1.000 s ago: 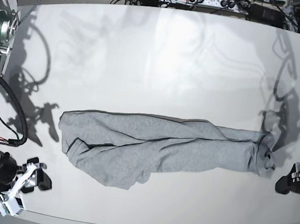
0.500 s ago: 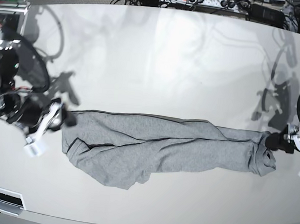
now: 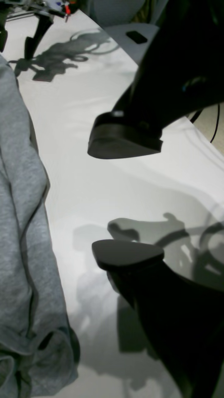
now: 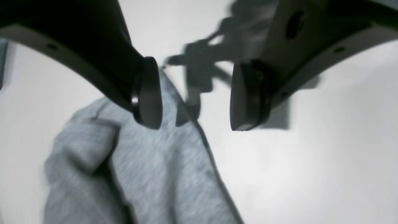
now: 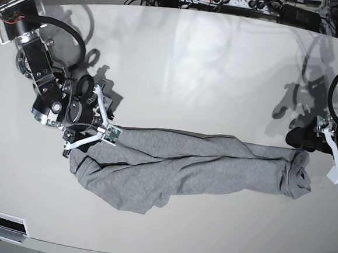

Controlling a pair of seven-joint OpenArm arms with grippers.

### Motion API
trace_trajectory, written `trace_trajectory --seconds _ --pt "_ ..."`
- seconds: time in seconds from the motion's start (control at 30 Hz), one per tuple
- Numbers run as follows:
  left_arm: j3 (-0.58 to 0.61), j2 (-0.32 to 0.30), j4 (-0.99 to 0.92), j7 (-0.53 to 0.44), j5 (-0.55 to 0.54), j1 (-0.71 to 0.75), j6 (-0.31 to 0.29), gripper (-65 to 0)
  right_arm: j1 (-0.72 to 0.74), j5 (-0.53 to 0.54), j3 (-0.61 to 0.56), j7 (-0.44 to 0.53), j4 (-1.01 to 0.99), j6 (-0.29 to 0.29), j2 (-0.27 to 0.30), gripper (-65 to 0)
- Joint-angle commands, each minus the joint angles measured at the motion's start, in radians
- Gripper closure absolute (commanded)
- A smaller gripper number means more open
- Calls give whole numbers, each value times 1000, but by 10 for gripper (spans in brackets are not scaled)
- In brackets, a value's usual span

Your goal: Layout the t-shirt on the table in an organized manner, then fold the t-shirt properly

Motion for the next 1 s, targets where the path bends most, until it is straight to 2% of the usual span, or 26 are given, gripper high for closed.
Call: trace_trajectory --seconds 0.0,0.07,0.13,0.23,0.47,0.57,0.77,0.97 --pt "-9 -22 14 -11 -28 -19 -5 -420 22 -32 -16 40 16 -43 21 -356" --pt "-9 -22 14 -11 -36 -19 -5 -420 22 -81 -51 109 10 -111 39 -356" --pt "-9 -22 14 -11 -37 -19 -5 -420 31 -89 -54 141 -17 -135 39 -356" --pt "-9 -22 14 -11 -35 -19 -5 -420 50 -90 -54 142 -89 -135 39 -356" --pt "-9 -20 14 -11 -35 -19 -5 -420 121 -89 -54 211 -272 -135 36 -356" --pt "-8 -19 14 -11 -36 -19 -5 -420 130 -71 -55 211 -297 -133 36 -356" --pt "-9 -19 14 -11 -35 -19 -5 -420 129 -18 -55 211 -299 -93 20 -356" --pt "-8 -19 14 -11 -36 -19 -5 -420 130 16 -55 220 -340 -155 -26 -355"
